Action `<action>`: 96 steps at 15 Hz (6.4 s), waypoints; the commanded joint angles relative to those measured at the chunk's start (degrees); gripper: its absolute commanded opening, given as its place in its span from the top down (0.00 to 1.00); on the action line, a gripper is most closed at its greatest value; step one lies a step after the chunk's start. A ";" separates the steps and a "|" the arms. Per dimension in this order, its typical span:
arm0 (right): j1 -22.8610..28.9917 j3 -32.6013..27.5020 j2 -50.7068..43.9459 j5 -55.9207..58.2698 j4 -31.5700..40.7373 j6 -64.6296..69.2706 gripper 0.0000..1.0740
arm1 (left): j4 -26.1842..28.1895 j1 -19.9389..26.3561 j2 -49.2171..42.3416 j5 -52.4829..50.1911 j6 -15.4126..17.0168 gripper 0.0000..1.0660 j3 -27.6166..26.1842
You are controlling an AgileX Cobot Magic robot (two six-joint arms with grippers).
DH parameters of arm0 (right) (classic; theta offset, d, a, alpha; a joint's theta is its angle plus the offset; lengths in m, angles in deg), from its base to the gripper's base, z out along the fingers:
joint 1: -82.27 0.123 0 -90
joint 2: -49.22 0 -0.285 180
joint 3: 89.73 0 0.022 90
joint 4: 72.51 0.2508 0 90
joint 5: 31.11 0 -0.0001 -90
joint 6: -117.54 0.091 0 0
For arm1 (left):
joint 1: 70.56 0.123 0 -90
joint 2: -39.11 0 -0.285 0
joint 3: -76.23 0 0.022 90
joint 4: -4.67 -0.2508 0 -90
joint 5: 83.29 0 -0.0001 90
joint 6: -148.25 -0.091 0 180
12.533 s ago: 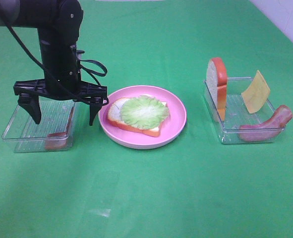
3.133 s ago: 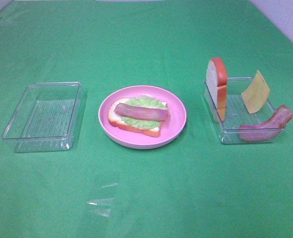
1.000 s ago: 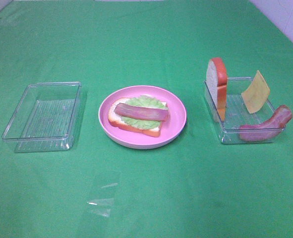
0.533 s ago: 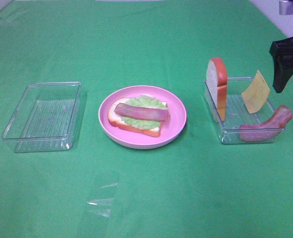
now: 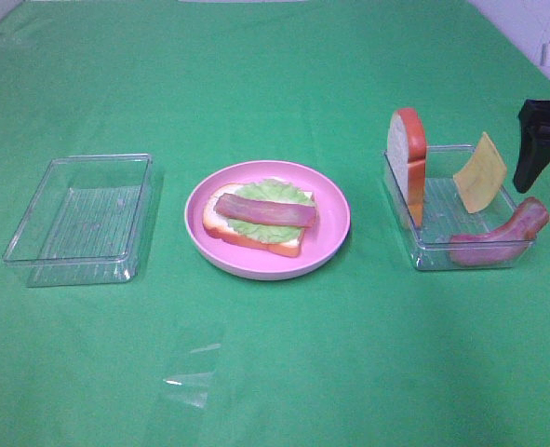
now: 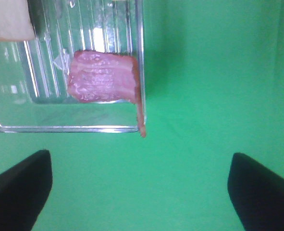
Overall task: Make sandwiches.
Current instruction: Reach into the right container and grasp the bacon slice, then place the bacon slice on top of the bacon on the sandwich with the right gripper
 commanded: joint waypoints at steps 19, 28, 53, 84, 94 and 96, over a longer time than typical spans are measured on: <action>-4.76 0.34 10.54 -6.36 11.17 -9.74 0.14 | 0.06 0.23 -0.92 -0.29 0.17 0.06 0.11; -4.76 0.34 10.66 -4.76 11.29 -9.91 0.39 | 0.06 0.23 -0.92 -0.29 0.17 0.06 0.11; -4.76 0.34 -16.84 0.80 22.40 -6.59 1.00 | 0.06 0.23 -0.92 -0.29 0.17 0.06 0.11; 33.86 8.94 13.41 -29.97 13.35 2.81 1.00 | 0.06 0.23 -0.92 -0.29 0.23 0.06 0.11; 33.86 8.94 13.41 -26.81 5.44 9.05 0.57 | 0.06 0.23 -0.92 -0.29 0.23 0.06 0.11; 33.92 9.45 13.41 -24.87 5.44 7.51 0.09 | 0.06 0.23 -0.92 -0.29 0.23 0.06 0.11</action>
